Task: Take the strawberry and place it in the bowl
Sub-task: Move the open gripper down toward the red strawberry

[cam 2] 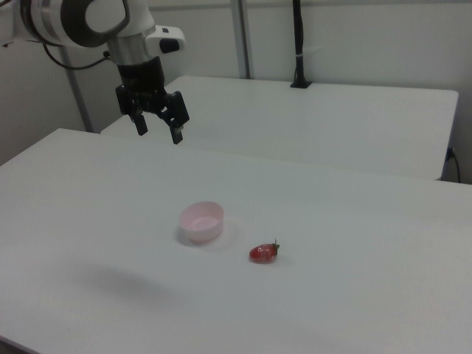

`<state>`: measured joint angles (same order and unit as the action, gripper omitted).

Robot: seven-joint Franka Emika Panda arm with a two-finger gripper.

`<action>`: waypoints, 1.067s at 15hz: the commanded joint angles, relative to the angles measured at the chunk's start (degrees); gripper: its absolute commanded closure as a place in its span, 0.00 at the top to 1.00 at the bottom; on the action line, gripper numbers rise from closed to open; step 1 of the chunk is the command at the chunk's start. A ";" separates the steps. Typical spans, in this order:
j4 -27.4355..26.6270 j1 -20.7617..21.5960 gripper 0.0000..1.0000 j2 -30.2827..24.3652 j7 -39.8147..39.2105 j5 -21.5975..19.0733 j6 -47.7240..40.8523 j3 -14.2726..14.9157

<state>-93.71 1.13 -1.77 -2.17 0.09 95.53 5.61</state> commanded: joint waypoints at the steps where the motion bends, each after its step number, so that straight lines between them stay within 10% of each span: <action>1: -1.21 0.54 1.00 -0.69 -1.52 -0.09 1.51 0.98; 9: -2.08 -9.03 1.00 4.92 -16.74 4.83 4.14 1.95; 16: -5.33 -10.72 1.00 13.45 20.40 0.00 18.88 6.79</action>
<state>-96.65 -10.39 9.19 2.38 2.15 107.41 11.65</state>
